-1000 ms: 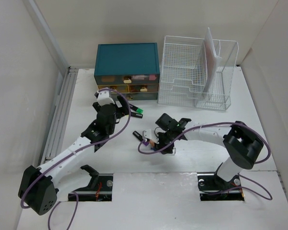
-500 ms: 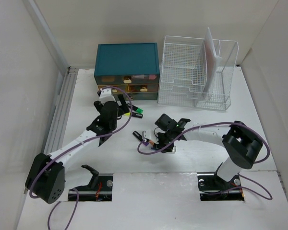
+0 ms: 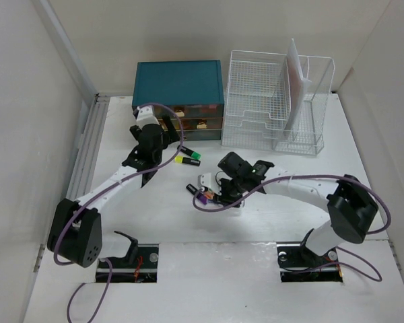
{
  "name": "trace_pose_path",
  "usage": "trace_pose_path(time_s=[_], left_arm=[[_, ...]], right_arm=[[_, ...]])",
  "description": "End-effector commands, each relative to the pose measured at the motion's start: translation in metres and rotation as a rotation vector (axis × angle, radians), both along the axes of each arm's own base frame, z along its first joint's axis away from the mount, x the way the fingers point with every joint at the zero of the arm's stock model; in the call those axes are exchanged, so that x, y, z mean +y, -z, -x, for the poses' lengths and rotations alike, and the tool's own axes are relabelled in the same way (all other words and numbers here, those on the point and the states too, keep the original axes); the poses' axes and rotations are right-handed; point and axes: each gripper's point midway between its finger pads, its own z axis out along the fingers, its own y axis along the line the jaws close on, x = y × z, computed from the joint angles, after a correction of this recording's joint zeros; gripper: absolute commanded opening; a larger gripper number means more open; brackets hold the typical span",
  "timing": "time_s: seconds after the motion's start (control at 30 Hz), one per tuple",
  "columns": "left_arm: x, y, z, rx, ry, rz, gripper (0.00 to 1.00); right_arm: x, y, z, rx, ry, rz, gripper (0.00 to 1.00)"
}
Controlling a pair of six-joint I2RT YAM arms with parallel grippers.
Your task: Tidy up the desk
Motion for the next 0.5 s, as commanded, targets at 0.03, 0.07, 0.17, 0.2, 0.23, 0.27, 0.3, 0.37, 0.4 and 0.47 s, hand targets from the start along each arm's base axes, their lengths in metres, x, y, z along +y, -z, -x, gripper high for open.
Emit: trace_pose_path(time_s=[0.03,0.07,0.17,0.2,0.23,0.27,0.3,0.37,0.4,0.47], left_arm=[[0.003,-0.016,-0.014,-0.019,0.009,0.01,0.82],[0.004,-0.009,-0.013,0.002,0.009,0.002,0.82],[0.012,-0.005,-0.017,0.011,-0.008,0.001,0.79],[0.019,-0.001,-0.017,0.02,-0.024,-0.002,0.78],[0.025,0.003,-0.019,0.031,-0.033,-0.02,0.78],[0.024,0.004,-0.019,0.033,-0.021,-0.031,0.78],[0.027,0.004,-0.02,0.034,-0.02,-0.027,0.78],[0.028,0.012,-0.024,0.051,0.004,-0.026,0.76],[0.025,0.007,-0.027,0.031,0.017,-0.015,0.76],[0.032,0.019,-0.031,0.046,0.023,-0.005,0.74]], right_arm=[[0.021,-0.052,0.0,-0.017,0.0,-0.127,0.0],[0.024,-0.062,-0.003,-0.031,0.006,-0.151,0.0],[0.024,-0.081,-0.009,-0.044,0.028,-0.187,0.0],[0.025,-0.087,-0.012,-0.043,0.031,-0.202,0.0],[0.025,-0.095,-0.015,-0.043,0.043,-0.224,0.0],[0.024,-0.101,-0.014,-0.032,0.042,-0.241,0.0],[0.021,-0.105,-0.022,-0.033,0.062,-0.254,0.0],[0.016,-0.122,-0.026,-0.037,0.076,-0.292,0.0],[0.011,-0.127,-0.031,-0.025,0.092,-0.318,0.0],[0.003,-0.136,-0.034,-0.018,0.11,-0.342,0.0]])
